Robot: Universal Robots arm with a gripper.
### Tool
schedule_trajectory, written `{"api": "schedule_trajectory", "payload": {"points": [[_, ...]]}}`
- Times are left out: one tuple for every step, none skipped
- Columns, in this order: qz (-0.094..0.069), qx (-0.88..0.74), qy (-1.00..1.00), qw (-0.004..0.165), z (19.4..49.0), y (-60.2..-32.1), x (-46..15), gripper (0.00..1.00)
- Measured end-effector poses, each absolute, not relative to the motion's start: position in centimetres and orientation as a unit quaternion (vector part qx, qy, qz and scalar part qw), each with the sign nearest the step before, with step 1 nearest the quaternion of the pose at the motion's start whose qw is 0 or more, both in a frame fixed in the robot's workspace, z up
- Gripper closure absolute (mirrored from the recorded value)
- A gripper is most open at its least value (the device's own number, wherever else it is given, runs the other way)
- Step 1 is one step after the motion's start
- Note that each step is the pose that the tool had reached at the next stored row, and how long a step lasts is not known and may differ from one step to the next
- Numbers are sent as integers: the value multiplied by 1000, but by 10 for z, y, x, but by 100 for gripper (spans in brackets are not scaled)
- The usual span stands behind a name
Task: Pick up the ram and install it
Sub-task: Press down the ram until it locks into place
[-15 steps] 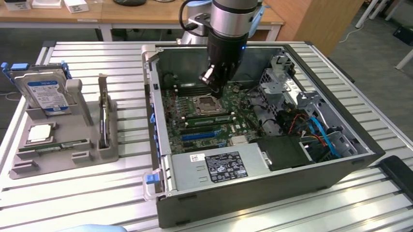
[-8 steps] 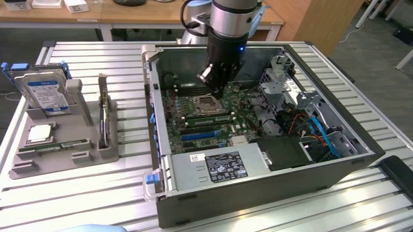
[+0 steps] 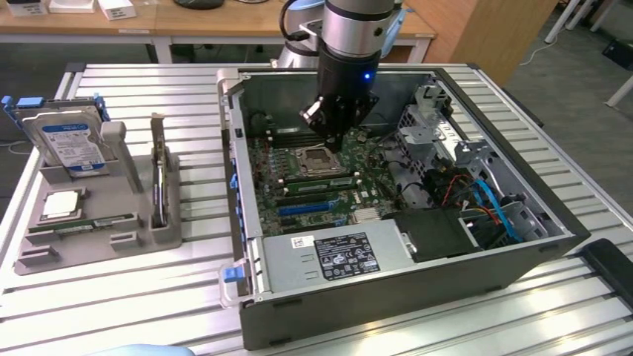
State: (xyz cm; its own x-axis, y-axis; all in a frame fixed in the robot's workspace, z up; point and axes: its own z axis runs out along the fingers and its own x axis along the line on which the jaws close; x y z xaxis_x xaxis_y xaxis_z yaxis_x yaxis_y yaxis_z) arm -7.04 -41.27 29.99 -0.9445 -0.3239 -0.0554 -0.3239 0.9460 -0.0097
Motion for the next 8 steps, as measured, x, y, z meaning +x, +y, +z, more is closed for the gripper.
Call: {"api": "schedule_trajectory", "payload": {"points": [[0,-156,987,28,300,-413,-70,90],[-1,-147,989,28,300,-413,-70,90],[-1,-139,990,28,300,-413,-70,90],[-1,-130,991,28,300,-413,-70,90],[-1,-121,992,28,300,-413,-70,90],[-2,-113,993,28,300,-413,-70,90],[-2,-105,994,28,300,-413,-70,90],[-2,-96,995,28,300,-413,-70,90]]}}
